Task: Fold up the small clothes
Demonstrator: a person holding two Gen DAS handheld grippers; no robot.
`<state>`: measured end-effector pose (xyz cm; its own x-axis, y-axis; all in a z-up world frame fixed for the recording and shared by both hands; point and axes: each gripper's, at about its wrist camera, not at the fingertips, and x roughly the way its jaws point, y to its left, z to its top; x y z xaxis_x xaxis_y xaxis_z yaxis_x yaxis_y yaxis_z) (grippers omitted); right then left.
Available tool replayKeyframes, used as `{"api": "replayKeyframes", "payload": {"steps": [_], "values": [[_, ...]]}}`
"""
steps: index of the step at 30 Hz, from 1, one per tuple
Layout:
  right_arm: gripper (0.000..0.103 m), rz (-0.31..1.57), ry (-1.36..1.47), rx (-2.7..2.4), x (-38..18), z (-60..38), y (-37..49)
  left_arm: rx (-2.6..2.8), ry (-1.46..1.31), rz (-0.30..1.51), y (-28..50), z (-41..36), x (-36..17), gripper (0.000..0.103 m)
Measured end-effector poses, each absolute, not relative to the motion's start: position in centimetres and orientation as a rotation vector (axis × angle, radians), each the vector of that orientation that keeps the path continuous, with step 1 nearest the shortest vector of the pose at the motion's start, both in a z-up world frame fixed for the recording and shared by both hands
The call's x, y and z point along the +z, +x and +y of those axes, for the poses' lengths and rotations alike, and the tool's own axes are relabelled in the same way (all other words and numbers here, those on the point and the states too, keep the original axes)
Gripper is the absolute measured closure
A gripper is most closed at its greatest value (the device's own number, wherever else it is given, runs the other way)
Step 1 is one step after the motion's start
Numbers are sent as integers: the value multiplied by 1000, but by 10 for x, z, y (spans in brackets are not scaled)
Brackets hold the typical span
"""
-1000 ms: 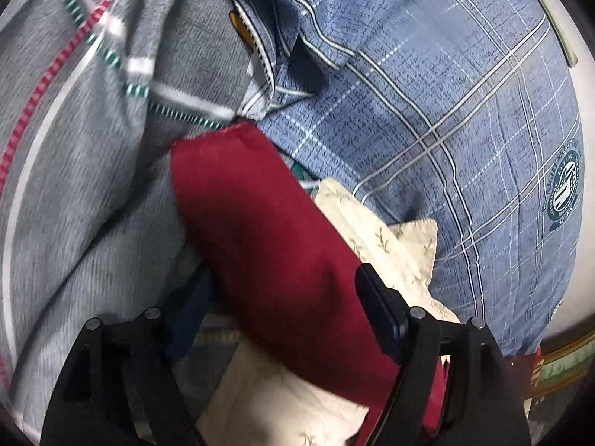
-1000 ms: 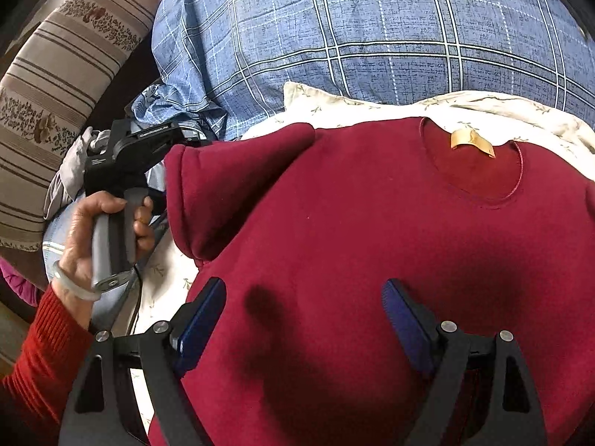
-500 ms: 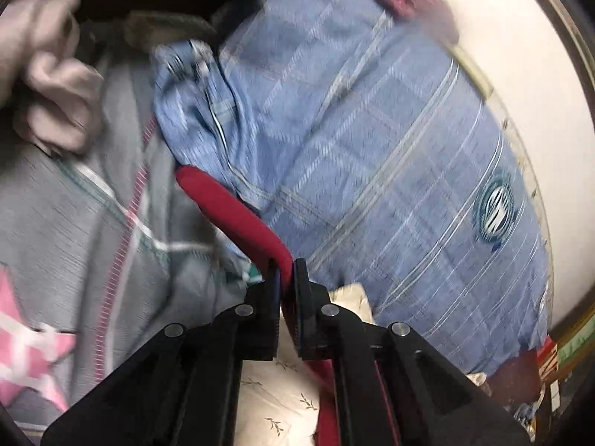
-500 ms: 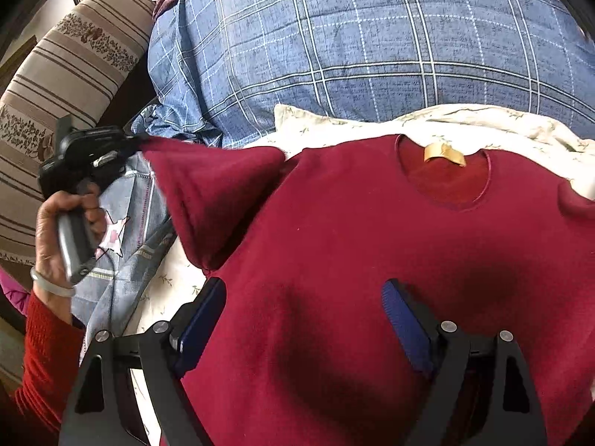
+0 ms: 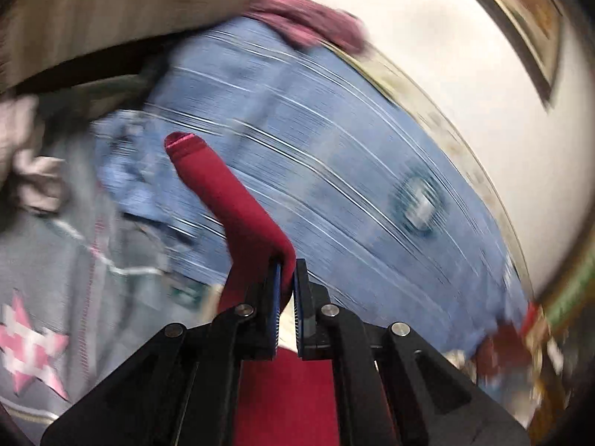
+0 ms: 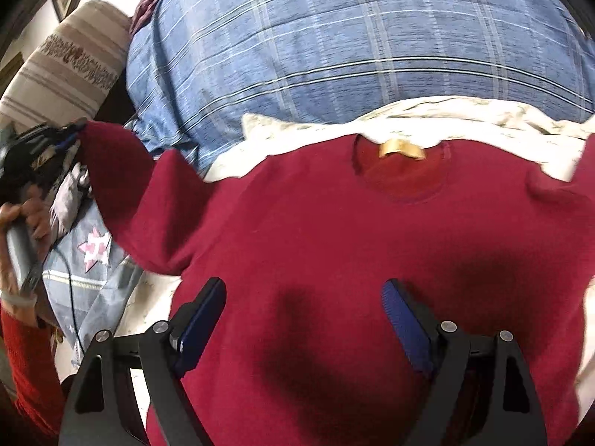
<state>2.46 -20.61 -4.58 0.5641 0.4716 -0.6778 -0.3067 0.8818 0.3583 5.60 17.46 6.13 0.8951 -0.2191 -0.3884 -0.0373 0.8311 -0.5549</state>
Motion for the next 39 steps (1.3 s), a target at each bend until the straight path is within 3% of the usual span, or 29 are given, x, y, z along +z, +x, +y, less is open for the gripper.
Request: {"api": "replayKeyframes", "payload": {"steps": [5, 11, 13, 14, 15, 17, 19, 21, 22, 27, 32, 33, 36, 39], "values": [[15, 832, 256, 383, -37, -242, 32, -297, -455, 542, 62, 76, 58, 99], [15, 801, 343, 290, -32, -284, 31, -529, -396, 709, 80, -38, 9, 98], [15, 801, 352, 262, -31, -296, 28, -590, -382, 795, 84, -66, -14, 85], [15, 803, 347, 251, -29, -299, 26, -590, -378, 830, 85, -73, -21, 67], [15, 803, 342, 243, -28, -303, 24, -585, -389, 857, 85, -75, -27, 57], [15, 795, 339, 235, -25, -306, 19, -573, -411, 866, 80, -67, -22, 55], [13, 790, 323, 225, -22, -310, 16, -546, -419, 821, 70, -48, -1, 46], [13, 781, 312, 234, -17, -311, 18, -467, -409, 759, 58, -21, 18, 23], [13, 776, 311, 243, -14, -312, 20, -393, -399, 734, 50, -7, 27, 18], [13, 727, 195, 266, 3, -301, 46, -143, -364, 766, 22, 40, 15, 17], [15, 885, 58, 240, -34, -275, 108, -44, -311, 857, 38, 43, -36, 17], [20, 908, 27, 230, -44, -270, 116, -41, -310, 885, 44, 42, -44, 17], [75, 957, -45, 224, -67, -262, 125, -48, -317, 925, 49, 41, -52, 17], [98, 897, -49, 216, -54, -266, 114, -39, -253, 904, 44, 34, -43, 17]]}}
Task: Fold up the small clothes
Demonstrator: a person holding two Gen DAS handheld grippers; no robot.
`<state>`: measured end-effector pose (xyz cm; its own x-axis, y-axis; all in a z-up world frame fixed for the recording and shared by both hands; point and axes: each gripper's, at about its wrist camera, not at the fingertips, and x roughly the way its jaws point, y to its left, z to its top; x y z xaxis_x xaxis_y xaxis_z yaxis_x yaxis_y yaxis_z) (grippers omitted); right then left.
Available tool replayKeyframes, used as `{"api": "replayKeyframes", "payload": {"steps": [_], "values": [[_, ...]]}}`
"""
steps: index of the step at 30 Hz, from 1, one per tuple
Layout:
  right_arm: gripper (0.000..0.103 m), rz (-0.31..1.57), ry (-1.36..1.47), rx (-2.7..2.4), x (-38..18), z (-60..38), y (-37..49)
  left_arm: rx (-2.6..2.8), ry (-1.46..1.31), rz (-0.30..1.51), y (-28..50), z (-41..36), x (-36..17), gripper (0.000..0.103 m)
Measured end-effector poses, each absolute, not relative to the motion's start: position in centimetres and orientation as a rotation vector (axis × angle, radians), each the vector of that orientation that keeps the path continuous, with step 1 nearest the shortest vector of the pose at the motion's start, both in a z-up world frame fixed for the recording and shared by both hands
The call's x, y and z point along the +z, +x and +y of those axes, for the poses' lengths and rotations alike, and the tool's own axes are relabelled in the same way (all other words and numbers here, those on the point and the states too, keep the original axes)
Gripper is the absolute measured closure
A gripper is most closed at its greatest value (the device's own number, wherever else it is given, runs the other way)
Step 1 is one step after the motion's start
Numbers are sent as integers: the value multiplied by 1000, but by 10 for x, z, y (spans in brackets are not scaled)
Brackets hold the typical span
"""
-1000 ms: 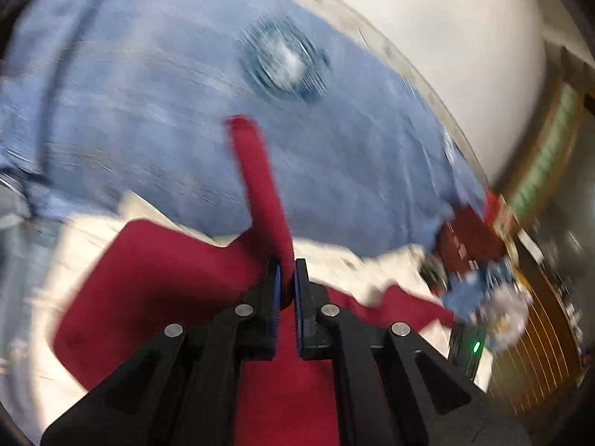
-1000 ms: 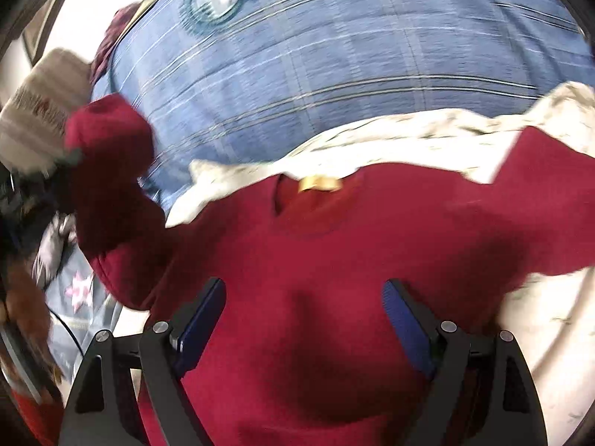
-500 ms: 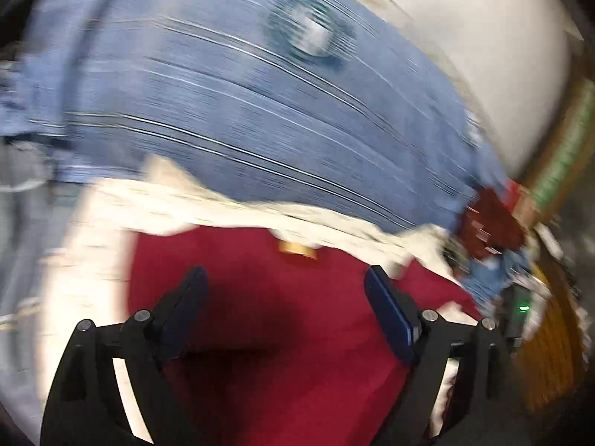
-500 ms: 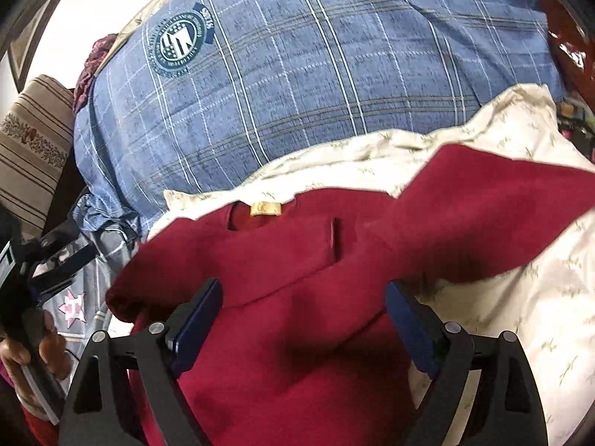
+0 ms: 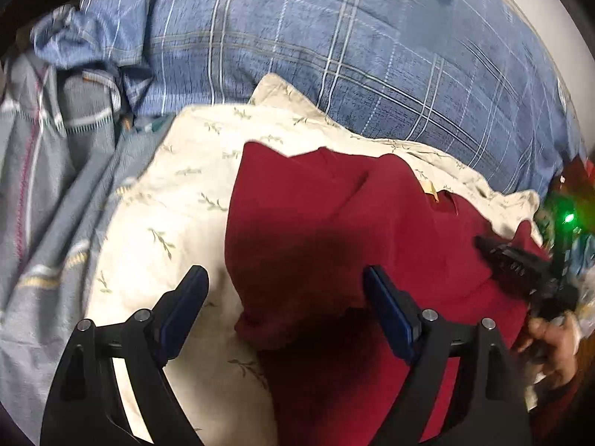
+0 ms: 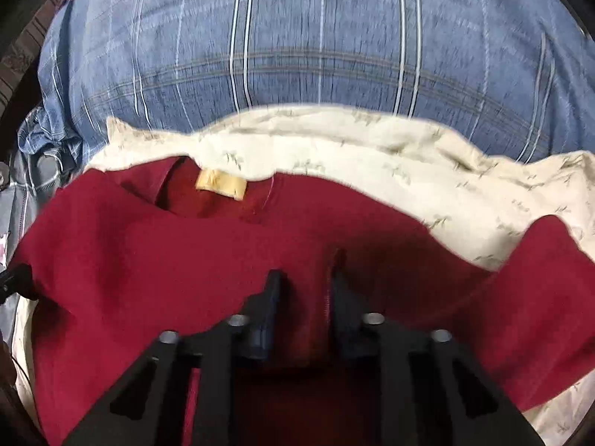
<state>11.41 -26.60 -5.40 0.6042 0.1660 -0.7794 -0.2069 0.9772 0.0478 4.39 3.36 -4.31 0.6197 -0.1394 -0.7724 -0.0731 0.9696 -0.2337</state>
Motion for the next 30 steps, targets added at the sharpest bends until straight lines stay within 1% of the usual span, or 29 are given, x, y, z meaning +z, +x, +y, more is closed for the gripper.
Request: {"api": "replayKeyframes", "payload": {"steps": [3, 5, 7, 10, 12, 14, 15, 16, 17, 18, 20, 21, 22, 26, 29, 30], "values": [[99, 796, 11, 217, -24, -285, 90, -39, -234, 861, 38, 33, -32, 17], [99, 755, 16, 186, -14, -294, 80, -50, -257, 842, 40, 36, -32, 17], [99, 760, 25, 141, -14, -307, 78, -53, -272, 836, 42, 40, -32, 17], [97, 835, 77, 129, -28, -317, 92, -58, -276, 840, 46, 40, -36, 17], [92, 869, 104, 128, -35, -323, 96, -50, -255, 867, 50, 35, -42, 17], [83, 867, 141, 139, -30, -328, 89, -48, -238, 891, 51, 31, -48, 17], [74, 836, 151, 141, -23, -327, 83, -40, -226, 904, 52, 29, -51, 17], [62, 787, 145, 137, -12, -326, 74, -24, -213, 918, 54, 28, -55, 17], [57, 766, 135, 138, -8, -325, 69, -16, -210, 929, 56, 28, -57, 17], [55, 752, 114, 146, -6, -321, 66, -14, -212, 934, 58, 28, -60, 17], [55, 777, 59, 185, -11, -307, 66, -8, -218, 940, 61, 28, -64, 17], [59, 802, 27, 190, -20, -298, 72, 0, -216, 941, 64, 27, -66, 17], [60, 820, 10, 183, -28, -293, 76, 5, -213, 941, 65, 27, -67, 17], [60, 873, -5, 153, -58, -287, 92, 18, -205, 944, 69, 25, -70, 17], [60, 870, -20, 142, -54, -285, 91, 22, -204, 939, 70, 26, -70, 17], [58, 871, -11, 150, -49, -285, 87, 24, -201, 934, 69, 25, -68, 17]]}}
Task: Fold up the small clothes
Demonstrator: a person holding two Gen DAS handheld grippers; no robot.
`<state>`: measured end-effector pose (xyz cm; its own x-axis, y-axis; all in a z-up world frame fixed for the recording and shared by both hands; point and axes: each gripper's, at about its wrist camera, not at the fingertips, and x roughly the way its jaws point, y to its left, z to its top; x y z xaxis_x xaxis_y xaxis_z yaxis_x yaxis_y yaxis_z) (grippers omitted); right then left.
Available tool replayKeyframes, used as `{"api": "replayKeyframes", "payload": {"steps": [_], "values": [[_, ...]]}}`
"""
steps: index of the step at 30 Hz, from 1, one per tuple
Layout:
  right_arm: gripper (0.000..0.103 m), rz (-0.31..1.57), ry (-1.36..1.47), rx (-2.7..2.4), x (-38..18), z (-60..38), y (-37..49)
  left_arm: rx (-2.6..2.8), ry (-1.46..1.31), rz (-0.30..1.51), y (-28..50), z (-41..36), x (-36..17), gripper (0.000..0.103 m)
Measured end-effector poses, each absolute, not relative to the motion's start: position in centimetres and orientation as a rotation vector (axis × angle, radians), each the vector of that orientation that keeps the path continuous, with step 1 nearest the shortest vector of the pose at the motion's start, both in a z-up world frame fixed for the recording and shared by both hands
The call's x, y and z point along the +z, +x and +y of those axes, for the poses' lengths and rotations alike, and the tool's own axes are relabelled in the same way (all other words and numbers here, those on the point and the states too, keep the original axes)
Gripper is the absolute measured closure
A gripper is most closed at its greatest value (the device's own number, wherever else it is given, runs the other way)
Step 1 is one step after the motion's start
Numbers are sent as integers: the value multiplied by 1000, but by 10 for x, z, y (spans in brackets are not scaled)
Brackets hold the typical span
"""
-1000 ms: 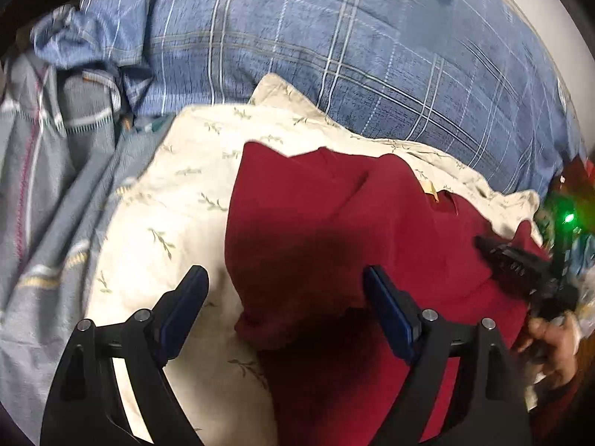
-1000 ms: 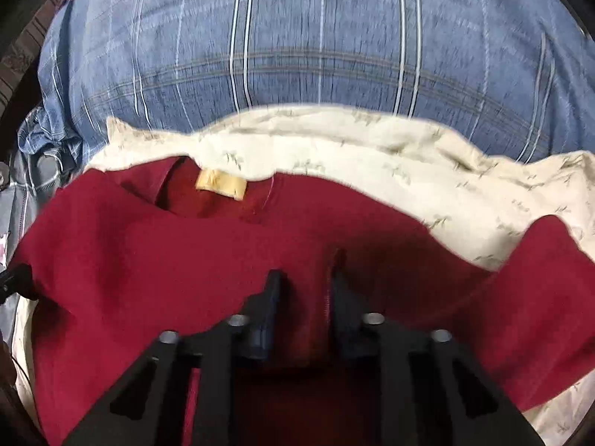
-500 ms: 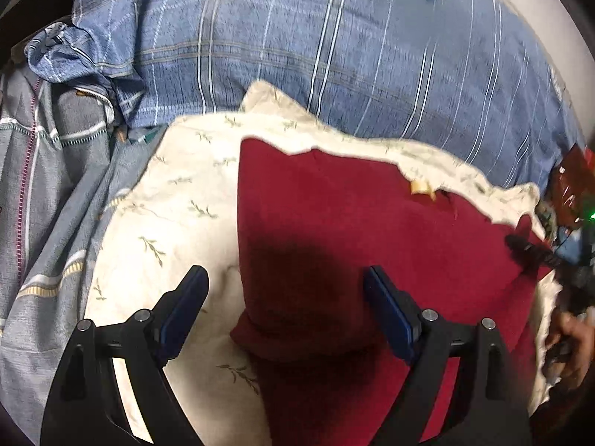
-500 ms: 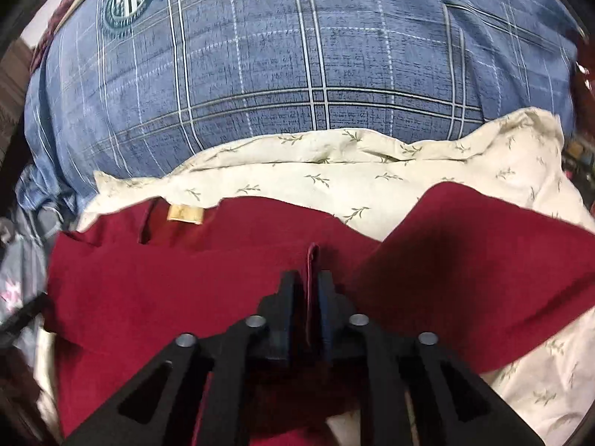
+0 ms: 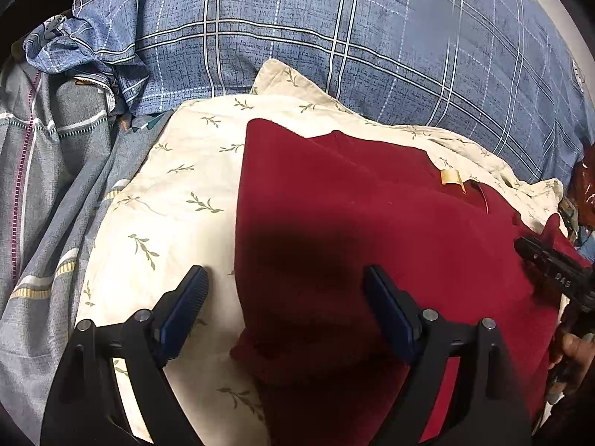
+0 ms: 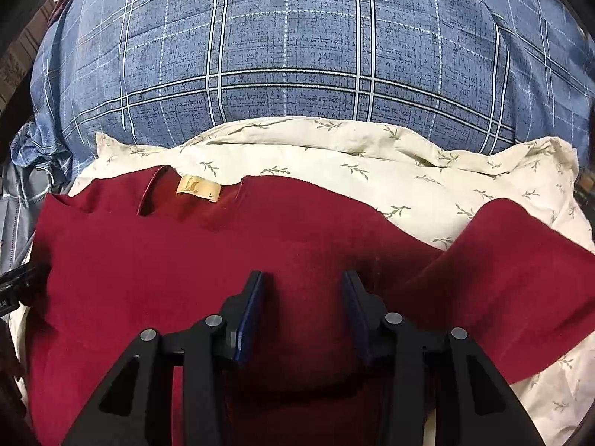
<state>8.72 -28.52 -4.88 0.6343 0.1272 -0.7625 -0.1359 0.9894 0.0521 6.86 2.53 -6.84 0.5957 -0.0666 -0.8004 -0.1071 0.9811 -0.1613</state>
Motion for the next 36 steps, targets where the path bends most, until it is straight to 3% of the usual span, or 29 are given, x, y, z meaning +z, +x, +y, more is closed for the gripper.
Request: {"api": "replayKeyframes", "payload": {"steps": [6, 17, 24, 29, 36], "values": [[57, 828, 11, 220, -30, -278, 62, 31, -181, 904, 64, 23, -61, 17], [54, 889, -29, 201, -55, -258, 65, 46, -158, 857, 58, 23, -50, 17], [45, 877, -19, 229, -49, -257, 46, 35, -168, 839, 55, 21, -46, 17], [42, 882, -16, 217, -59, -255, 48, 10, -141, 865, 56, 10, -55, 17], [39, 828, 138, 237, -27, -308, 26, -17, -110, 933, 64, -1, -70, 17]]}}
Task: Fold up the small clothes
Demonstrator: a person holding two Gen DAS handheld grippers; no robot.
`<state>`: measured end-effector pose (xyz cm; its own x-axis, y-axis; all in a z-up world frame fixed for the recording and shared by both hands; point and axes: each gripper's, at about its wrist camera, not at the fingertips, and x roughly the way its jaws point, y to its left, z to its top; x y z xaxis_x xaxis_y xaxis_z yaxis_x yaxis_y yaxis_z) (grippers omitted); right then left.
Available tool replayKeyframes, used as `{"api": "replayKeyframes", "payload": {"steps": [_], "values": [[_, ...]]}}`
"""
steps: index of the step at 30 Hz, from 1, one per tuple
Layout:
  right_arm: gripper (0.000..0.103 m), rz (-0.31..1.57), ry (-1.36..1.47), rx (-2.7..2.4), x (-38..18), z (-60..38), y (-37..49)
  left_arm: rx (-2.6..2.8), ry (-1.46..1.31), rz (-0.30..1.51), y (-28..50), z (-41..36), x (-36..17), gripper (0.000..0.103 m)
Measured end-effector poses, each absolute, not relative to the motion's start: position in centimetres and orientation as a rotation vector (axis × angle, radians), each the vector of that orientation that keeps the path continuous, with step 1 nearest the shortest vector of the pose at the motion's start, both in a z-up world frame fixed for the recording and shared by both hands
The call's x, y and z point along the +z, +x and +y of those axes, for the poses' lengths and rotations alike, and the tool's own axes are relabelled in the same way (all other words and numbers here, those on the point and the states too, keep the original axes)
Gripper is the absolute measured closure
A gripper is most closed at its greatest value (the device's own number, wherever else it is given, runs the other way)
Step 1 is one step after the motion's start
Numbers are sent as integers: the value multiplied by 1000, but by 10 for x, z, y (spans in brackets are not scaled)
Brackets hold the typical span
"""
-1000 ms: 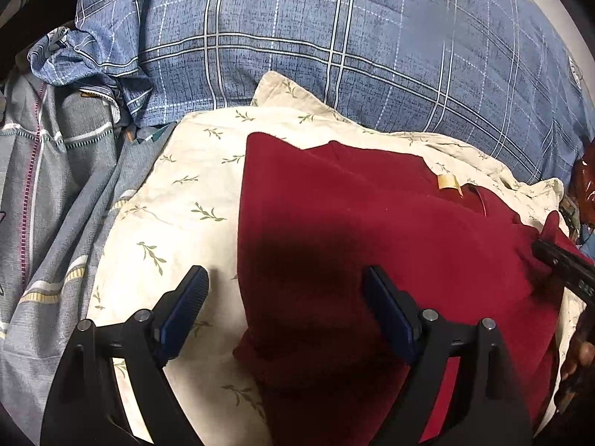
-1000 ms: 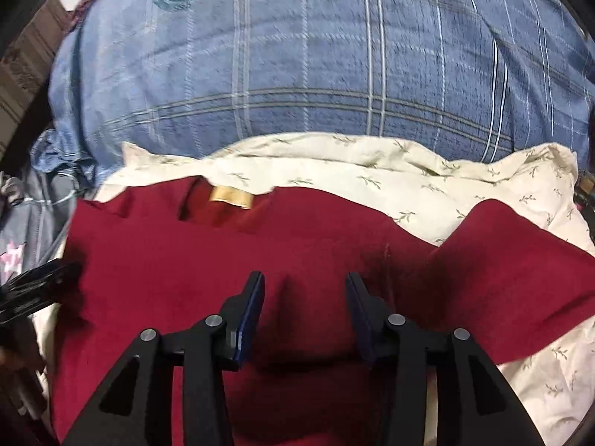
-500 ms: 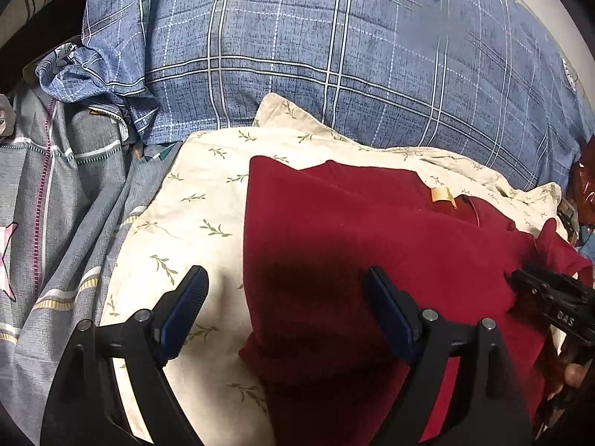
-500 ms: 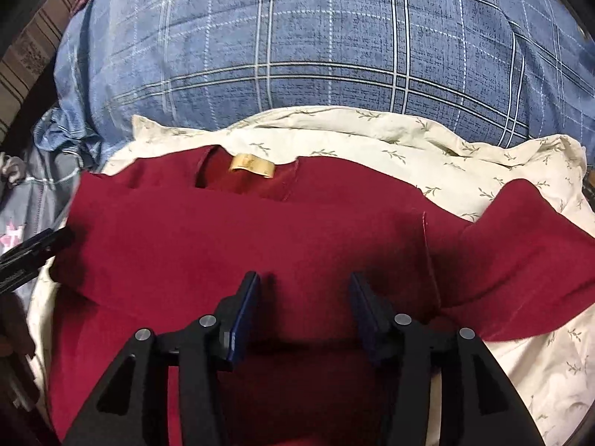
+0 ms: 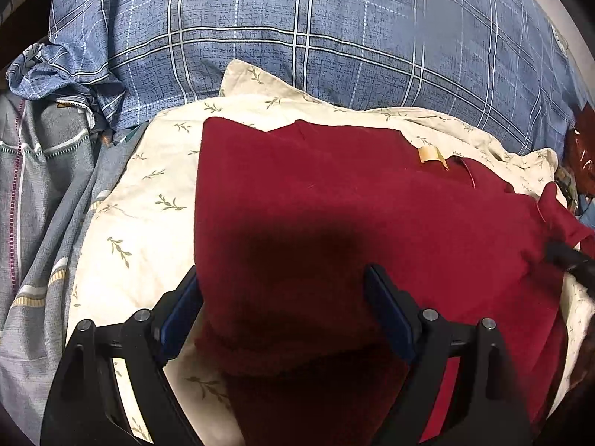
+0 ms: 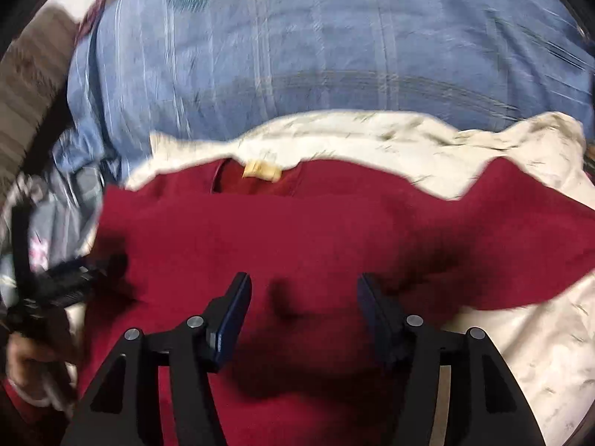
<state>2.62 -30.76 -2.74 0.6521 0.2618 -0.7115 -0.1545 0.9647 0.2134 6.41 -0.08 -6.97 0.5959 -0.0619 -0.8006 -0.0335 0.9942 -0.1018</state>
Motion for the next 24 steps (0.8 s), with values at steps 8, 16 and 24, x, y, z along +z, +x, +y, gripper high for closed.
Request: {"api": "replayKeyframes", "payload": {"steps": [8, 16, 24], "values": [[26, 790, 280, -32, -24, -448, 15, -26, -159, 942, 61, 5, -67, 17], [25, 697, 698, -131, -52, -563, 18, -19, -147, 941, 63, 4, -69, 17], [92, 644, 709, -174, -47, -587, 36, -25, -148, 947, 66, 4, -71, 17]]}}
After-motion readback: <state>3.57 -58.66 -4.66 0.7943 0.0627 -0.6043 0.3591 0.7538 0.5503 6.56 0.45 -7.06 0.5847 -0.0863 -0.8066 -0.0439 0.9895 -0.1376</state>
